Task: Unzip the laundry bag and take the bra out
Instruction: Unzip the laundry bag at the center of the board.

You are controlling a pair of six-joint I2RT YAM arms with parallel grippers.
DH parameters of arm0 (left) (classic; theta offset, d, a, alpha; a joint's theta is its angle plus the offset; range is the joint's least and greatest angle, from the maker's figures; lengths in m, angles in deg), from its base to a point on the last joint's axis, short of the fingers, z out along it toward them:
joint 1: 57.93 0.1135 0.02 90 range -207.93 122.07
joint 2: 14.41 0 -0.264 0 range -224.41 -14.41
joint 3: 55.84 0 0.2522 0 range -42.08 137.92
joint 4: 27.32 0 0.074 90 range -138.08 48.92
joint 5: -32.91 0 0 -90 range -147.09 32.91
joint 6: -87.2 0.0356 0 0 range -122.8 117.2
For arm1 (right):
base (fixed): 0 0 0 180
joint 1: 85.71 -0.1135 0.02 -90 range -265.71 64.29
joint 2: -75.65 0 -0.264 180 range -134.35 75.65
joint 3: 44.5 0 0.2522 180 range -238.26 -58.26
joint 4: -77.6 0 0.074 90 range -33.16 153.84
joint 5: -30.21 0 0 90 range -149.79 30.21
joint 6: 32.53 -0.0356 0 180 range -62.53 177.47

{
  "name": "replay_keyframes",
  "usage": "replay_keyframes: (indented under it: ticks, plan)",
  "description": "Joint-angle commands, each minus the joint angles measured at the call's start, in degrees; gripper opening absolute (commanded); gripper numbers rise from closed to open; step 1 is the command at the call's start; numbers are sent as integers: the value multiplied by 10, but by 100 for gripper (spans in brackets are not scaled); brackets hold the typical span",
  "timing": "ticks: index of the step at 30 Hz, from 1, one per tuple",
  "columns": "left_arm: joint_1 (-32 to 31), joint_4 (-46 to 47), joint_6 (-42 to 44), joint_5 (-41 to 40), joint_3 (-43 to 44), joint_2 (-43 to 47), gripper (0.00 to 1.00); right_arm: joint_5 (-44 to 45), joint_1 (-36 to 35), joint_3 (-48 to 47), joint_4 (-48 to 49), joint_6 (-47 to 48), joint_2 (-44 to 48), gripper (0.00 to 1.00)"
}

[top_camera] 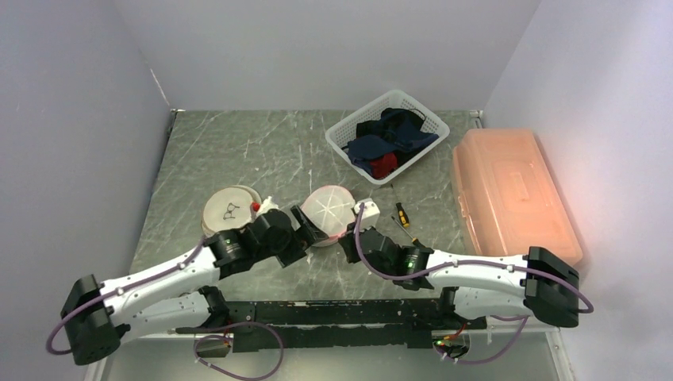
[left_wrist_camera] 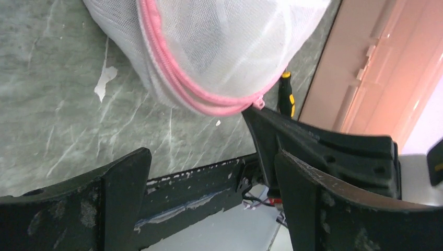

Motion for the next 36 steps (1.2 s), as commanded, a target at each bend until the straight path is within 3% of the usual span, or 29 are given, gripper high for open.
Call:
replay_keyframes:
  ticks: [1,6,14,19,25,26,36]
  plan:
    - [-7,82,-63,-37,24,-55,94,-23,2,-24,30,8,-5,0]
    - [-8,64,-102,-50,61,-141,86,-42,2,-20,34,22,1,0]
    - [-8,81,-126,-83,71,-193,70,-72,2,2,44,39,26,0]
    - [-7,84,-124,-103,73,-201,49,-82,2,16,47,39,47,0]
    - [-7,76,-105,-116,81,-204,7,-77,2,24,35,40,59,0]
    - [-8,72,-100,-118,85,-204,3,-72,2,24,30,42,64,0]
    - [-4,95,34,-96,118,-182,3,-62,59,12,-53,49,100,0]
